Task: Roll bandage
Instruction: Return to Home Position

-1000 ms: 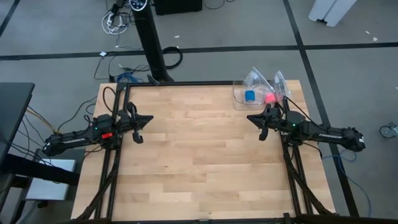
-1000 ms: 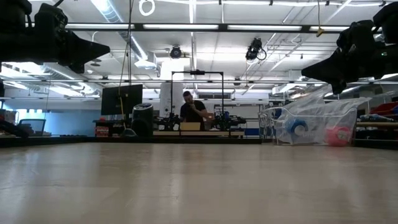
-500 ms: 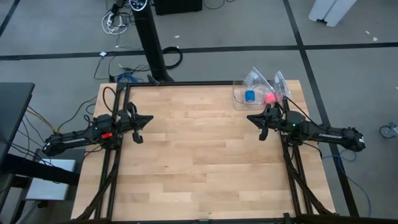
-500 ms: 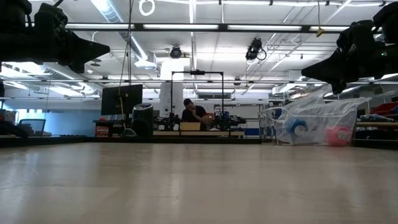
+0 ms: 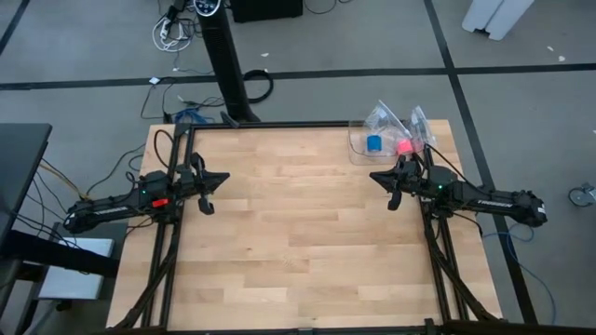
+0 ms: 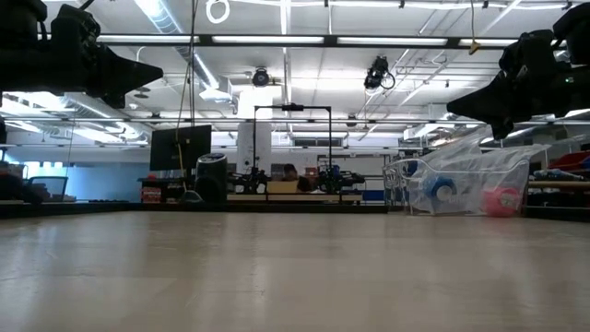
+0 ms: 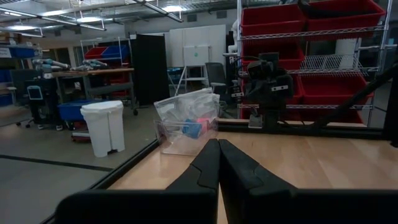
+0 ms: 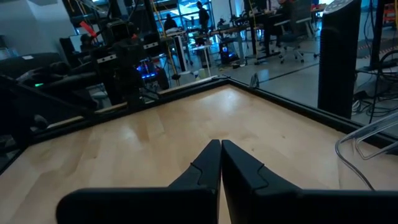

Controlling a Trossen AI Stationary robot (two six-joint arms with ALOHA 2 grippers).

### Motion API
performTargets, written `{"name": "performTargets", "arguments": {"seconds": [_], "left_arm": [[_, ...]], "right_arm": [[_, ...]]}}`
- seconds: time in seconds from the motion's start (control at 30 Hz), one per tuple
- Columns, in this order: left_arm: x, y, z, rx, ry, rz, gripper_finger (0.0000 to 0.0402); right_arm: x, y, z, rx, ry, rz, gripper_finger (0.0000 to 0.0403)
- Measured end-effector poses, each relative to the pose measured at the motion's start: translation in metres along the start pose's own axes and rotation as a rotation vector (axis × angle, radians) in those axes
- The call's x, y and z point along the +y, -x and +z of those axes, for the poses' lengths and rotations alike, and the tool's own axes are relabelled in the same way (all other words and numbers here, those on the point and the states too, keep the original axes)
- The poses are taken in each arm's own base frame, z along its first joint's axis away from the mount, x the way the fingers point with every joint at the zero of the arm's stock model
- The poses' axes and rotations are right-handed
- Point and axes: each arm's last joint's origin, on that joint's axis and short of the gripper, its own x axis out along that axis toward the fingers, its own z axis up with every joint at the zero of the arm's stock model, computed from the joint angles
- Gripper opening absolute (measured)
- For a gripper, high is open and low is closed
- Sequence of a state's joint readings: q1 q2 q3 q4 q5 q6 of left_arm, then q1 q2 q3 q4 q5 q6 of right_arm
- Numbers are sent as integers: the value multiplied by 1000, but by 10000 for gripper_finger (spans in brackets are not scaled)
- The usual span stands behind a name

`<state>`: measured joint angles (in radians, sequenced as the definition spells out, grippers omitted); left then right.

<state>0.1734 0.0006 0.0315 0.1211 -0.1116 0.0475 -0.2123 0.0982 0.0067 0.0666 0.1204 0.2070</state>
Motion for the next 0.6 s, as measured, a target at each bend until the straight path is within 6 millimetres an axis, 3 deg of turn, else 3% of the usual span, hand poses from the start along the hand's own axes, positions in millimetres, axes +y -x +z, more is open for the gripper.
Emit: {"name": "performTargets", "arguments": {"seconds": [0.6], "left_arm": [[0,0,0,0,0,0,12]], "right_arm": [[0,0,0,0,0,0,14]]}}
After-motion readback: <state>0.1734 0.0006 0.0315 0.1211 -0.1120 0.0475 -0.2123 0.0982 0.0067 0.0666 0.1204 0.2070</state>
